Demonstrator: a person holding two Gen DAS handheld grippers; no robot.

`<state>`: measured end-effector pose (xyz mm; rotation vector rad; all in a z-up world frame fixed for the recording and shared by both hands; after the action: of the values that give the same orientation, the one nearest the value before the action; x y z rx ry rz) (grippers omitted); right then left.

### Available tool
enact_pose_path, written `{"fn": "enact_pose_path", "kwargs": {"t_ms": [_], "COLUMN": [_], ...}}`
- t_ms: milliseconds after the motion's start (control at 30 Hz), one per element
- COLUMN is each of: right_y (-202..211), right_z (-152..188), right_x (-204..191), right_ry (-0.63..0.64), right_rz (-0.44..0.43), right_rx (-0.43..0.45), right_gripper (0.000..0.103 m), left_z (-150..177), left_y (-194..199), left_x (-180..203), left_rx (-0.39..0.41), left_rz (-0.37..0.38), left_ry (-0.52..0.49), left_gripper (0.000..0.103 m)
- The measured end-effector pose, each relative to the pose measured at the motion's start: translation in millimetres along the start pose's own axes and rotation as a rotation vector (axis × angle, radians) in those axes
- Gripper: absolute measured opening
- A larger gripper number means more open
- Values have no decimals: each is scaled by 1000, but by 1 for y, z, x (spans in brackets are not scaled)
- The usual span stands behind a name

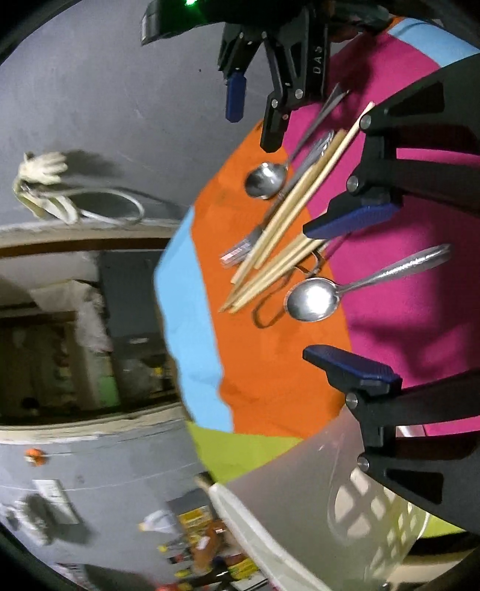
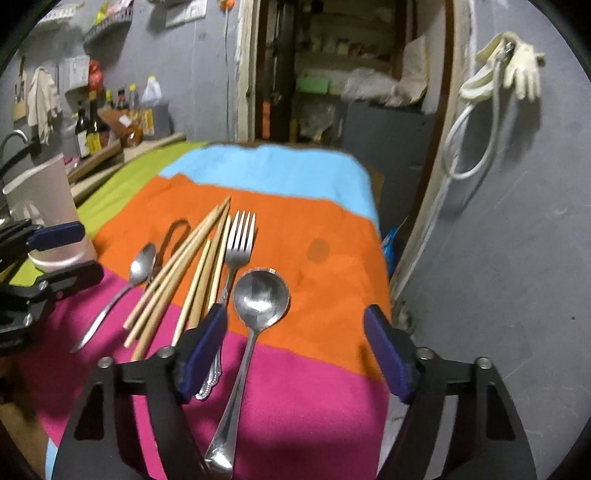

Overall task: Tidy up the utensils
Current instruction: 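Reach both tools toward the utensils and close the left tool on a spoon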

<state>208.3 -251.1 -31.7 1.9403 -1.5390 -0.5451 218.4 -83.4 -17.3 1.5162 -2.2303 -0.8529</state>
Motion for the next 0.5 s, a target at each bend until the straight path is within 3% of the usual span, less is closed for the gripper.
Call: {"fn": "enact_pose_path", "kwargs": {"t_ms": [133, 500], "right_y": [-14, -34], "right_z": [0, -4], "right_x": [0, -2], "right_ry": [5, 33], "right_rz": [-39, -77], "right_rx": [-62, -126], "right_gripper": [59, 58], "left_z": [1, -1], "left_y": [-19, -55], "left_x": [-10, -16], "left_rx": [-79, -224], "left_rz": [31, 25], "left_ry": [52, 61], "left_gripper": [52, 45]}}
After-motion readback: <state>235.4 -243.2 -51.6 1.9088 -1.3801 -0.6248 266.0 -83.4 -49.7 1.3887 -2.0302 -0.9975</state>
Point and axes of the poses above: each gripper's, at about its wrist camera, not at the fingertips, and y roughly against the way its jaws point, x to its right, z to its underside, the point moved 1 cm from there along -y, roughly the way its jaws point, and after that the axes turned 2 degrees about -y, right-handed, at the moved point
